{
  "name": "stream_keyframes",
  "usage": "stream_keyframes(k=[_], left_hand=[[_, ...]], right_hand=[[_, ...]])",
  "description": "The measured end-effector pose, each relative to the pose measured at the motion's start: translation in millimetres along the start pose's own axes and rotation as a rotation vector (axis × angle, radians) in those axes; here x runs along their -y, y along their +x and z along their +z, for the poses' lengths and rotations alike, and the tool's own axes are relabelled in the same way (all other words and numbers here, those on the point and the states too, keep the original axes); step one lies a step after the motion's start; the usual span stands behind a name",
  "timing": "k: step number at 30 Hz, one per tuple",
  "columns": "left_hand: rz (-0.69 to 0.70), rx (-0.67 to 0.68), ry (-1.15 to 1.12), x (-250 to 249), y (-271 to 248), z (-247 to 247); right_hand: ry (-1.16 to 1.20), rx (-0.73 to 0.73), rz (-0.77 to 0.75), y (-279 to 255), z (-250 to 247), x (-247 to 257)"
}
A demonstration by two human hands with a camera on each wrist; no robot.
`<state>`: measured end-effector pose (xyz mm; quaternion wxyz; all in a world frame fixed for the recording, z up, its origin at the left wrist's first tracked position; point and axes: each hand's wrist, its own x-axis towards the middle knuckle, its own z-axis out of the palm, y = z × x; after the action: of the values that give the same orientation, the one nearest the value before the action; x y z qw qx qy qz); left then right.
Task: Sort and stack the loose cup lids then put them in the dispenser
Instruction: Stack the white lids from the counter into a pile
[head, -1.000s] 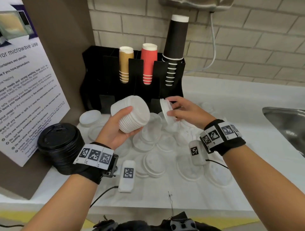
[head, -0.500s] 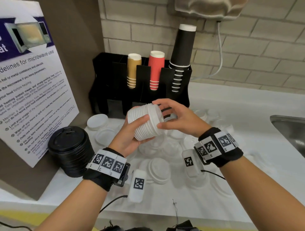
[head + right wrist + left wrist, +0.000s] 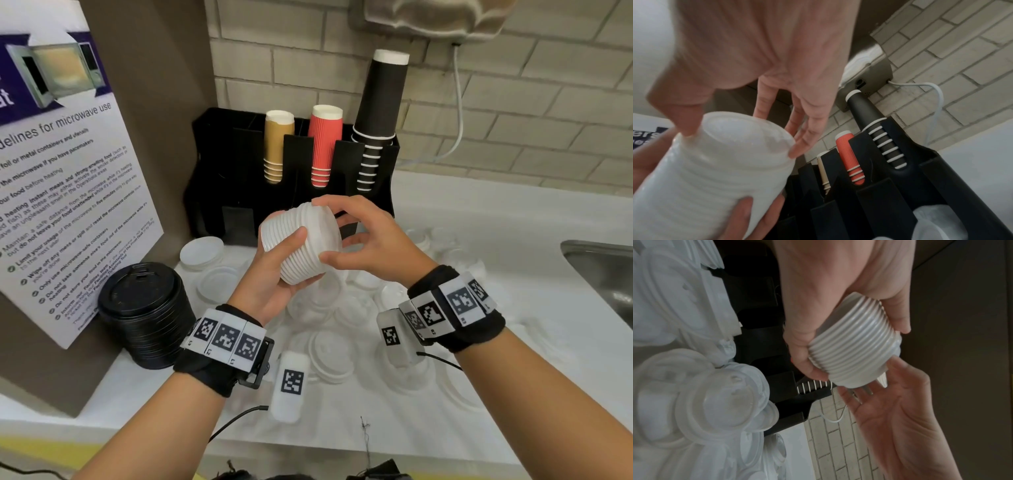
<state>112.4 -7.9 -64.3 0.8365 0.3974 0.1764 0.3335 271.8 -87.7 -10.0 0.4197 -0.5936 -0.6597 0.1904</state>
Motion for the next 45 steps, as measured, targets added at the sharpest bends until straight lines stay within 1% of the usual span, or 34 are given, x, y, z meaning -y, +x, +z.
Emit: stream_keyframes(k=[2, 5, 8, 10, 13, 16, 19, 21, 22, 23, 24, 25, 26, 28, 29, 30, 32, 34, 37, 38, 39, 43, 45], left_hand=[[-0.008, 0.02, -0.024, -0.6, 0.5, -0.3], [-0.036, 0.037, -0.08, -0.9, 0.4, 1.3], [-0.047, 0.022, -0.107, 0.3, -0.1, 2.7], [-0.053, 0.019, -0.067, -1.2, 0.3, 2.8], [-0.058, -0.045, -0.026, -5.5, 0.3, -2.5], [-0.043, -0.052, -0.02, -6.5, -2.3, -8.8], [-0.035, -0.118, -0.054, -4.5, -3.9, -13.9], [-0.02, -0.182, -0.103, -4.1, -3.4, -20.1], [-0.011, -0.198, -0.12, -5.0, -3.3, -23.5], [-0.006, -0.21, -0.132, -6.2, -3.8, -26.8], [-0.003, -0.219, -0.146, -7.8, -4.1, -30.1], [0.0, -0.221, -0.16, -10.1, -4.6, -32.4], [0.005, -0.221, -0.172, -12.9, -4.9, -36.0], [0.007, -0.204, -0.182, -17.8, -5.1, -38.5], [0.011, -0.194, -0.184, -20.5, -5.1, -39.7], [0.015, -0.186, -0.182, -23.2, -4.5, -40.1], [0.023, -0.185, -0.172, -27.2, -3.6, -41.4], [0.026, -0.188, -0.165, -29.8, -2.9, -42.8], [0.024, -0.191, -0.163, -30.7, -1.9, -43.5], [0.022, -0.193, -0.156, -30.8, -1.8, -43.4], [0.019, -0.197, -0.149, -31.0, -1.5, -43.3], [0.018, -0.207, -0.138, -31.4, -1.0, -46.0], [0.019, -0.198, -0.138, -31.0, -0.8, -46.9]], right_hand=[[-0.018, 0.01, -0.021, 1.2, -1.7, 2.6], [-0.005, 0.043, 0.006, 5.6, -5.0, 6.2], [-0.1, 0.051, -0.016, 10.0, -3.4, 9.8], [-0.164, 0.046, -0.023, 12.6, -0.7, 12.0], [-0.172, 0.022, -0.014, 18.9, 2.9, 12.0], [-0.216, 0.016, 0.031, 26.0, 6.4, 11.7], [-0.26, 0.116, 0.051, 32.2, 8.8, 12.1], [-0.162, 0.161, 0.019, 36.4, 8.2, 7.6], [-0.089, 0.136, 0.026, 39.1, 6.3, 2.3], [-0.054, 0.094, 0.064, 42.1, 3.3, -5.5], [-0.09, 0.067, 0.116, 45.4, -0.5, -16.4], [-0.203, 0.091, 0.169, 48.1, -4.5, -28.2], [-0.369, 0.183, 0.22, 52.0, -5.0, -41.3], [-0.703, 0.474, 0.322, 54.1, 0.2, -63.5], [-0.824, 0.594, 0.337, 55.1, 6.8, -71.5], [-0.907, 0.664, 0.326, 56.6, 13.3, -76.3], [-0.997, 0.72, 0.252, 60.9, 24.8, -79.3], [-1.037, 0.79, 0.162, 67.4, 31.8, -78.8], [-1.073, 0.896, 0.108, 77.5, 38.6, -77.5], [-1.077, 0.899, 0.105, 79.7, 40.6, -77.7], [-1.072, 0.868, 0.109, 81.1, 40.6, -78.1], [-0.982, 0.616, 0.175, 81.0, 26.8, -76.2], [-0.892, 0.471, 0.165, 78.5, 19.5, -75.8]])
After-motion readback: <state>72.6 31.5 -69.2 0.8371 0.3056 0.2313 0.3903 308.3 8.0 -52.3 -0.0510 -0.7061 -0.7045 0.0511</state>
